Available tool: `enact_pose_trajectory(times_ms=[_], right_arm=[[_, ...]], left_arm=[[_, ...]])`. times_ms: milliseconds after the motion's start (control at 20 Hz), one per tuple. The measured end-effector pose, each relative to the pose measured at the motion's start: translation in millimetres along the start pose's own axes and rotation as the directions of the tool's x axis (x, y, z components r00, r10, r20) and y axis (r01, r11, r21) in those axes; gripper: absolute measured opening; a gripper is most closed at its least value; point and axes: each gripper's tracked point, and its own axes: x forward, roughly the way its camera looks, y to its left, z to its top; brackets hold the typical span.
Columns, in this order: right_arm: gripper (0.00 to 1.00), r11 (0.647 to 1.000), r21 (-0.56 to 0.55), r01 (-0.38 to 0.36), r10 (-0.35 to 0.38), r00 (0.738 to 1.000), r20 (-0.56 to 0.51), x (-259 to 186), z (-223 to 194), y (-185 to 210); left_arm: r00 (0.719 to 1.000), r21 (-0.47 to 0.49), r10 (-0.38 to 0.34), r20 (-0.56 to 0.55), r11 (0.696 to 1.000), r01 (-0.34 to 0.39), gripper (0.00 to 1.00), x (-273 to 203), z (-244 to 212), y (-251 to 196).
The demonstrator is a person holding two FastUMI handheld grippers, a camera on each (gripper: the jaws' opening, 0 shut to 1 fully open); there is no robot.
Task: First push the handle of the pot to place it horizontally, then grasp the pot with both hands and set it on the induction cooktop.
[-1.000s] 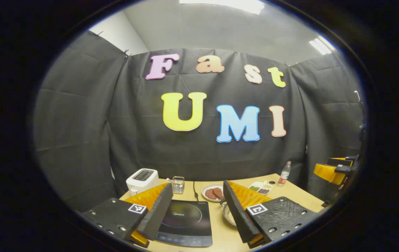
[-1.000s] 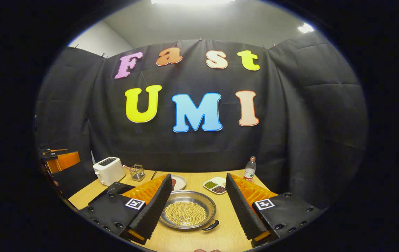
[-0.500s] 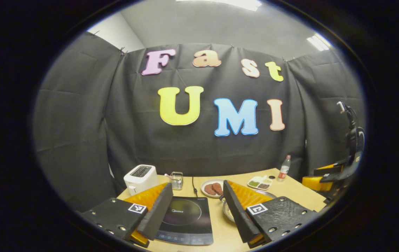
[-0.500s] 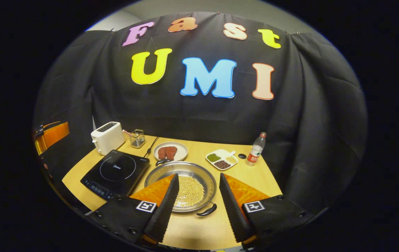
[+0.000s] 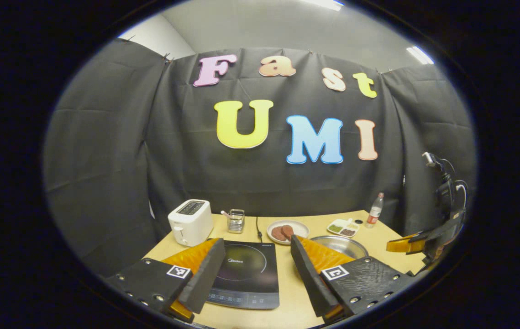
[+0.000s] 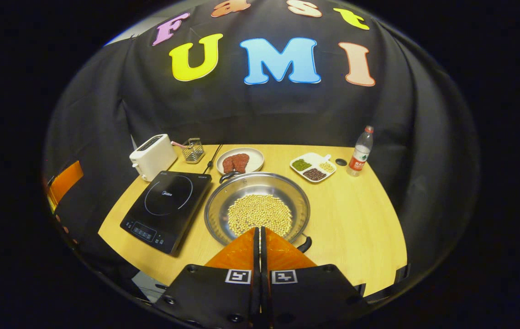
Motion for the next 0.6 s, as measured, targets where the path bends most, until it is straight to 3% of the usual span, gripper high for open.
enact_pose_trajectory(times_ms=[50,100,450,500,550,600], right_arm=[[0.02,1.000,0.000,-0.019,0.019,1.000,-0.022,0,-5,3],[0.02,1.000,-0.005,-0.023,0.022,0.999,-0.043,6,-13,2],[0.02,0.988,-0.155,-0.014,-0.015,0.983,-0.183,38,-52,-20],[0.02,0.984,-0.178,-0.018,-0.019,0.979,-0.205,44,-60,-23],[0.02,0.981,-0.191,-0.025,-0.020,0.973,-0.230,49,-67,-26],[0.00,0.980,-0.198,-0.035,-0.016,0.967,-0.253,56,-74,-28]], left_arm=[[1.000,-0.006,0.000,-0.006,1.000,0.000,0.84,-1,-3,-1],[1.000,-0.012,-0.001,-0.016,1.000,0.000,0.88,-1,-6,-1],[0.998,-0.011,0.029,-0.060,1.000,-0.029,0.88,5,-16,2],[0.997,-0.008,0.038,-0.066,0.999,-0.039,0.83,7,-15,2],[0.996,-0.007,0.045,-0.072,0.999,-0.046,0.88,9,-16,1],[0.996,-0.007,0.052,-0.078,0.999,-0.053,0.83,12,-17,1]])
